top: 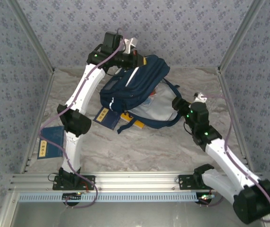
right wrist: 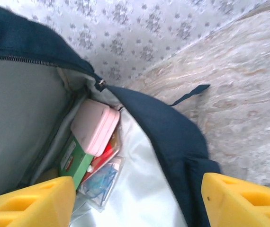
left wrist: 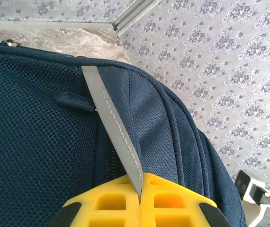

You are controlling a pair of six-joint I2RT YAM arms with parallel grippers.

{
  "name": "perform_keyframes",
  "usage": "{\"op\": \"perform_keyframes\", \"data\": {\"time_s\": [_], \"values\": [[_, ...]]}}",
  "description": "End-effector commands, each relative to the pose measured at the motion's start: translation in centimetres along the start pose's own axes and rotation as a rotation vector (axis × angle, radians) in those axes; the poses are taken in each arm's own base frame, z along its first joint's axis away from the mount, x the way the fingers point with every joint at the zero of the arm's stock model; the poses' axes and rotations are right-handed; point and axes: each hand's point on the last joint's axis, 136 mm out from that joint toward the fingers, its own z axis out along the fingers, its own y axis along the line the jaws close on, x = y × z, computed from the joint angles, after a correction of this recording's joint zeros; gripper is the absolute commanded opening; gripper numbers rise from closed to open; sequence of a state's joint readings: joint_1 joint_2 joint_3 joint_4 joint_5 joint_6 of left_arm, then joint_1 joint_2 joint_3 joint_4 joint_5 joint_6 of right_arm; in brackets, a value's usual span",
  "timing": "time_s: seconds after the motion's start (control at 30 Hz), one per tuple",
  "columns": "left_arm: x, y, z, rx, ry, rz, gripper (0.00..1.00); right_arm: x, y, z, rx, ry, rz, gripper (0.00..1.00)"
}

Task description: Pack the student bag

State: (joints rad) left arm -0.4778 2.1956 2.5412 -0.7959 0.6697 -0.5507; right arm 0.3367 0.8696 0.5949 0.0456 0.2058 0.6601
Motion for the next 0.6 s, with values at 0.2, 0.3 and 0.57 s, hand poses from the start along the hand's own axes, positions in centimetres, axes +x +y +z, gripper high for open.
{"op": "perform_keyframes", "data": {"time_s": [0.2, 0.3, 0.57], "values": [[-8.8, -9.4, -8.2, 0.210, -0.349, 0.190, 0.00, 6.8, -2.9, -2.8, -0.107, 0.069, -0.066, 0.61], [-9.3, -9.6, -7.4, 0.249, -0.360, 0.165, 0.00, 8.4, -1.7, -3.7, -0.193, 0.087, -0.113, 0.54], [-2.4, -7.2, 2.3, 0.211, -0.108, 0.135, 0.00, 11.5, -0.1, -5.9, -0.285, 0.184, -0.195, 0.50]]}}
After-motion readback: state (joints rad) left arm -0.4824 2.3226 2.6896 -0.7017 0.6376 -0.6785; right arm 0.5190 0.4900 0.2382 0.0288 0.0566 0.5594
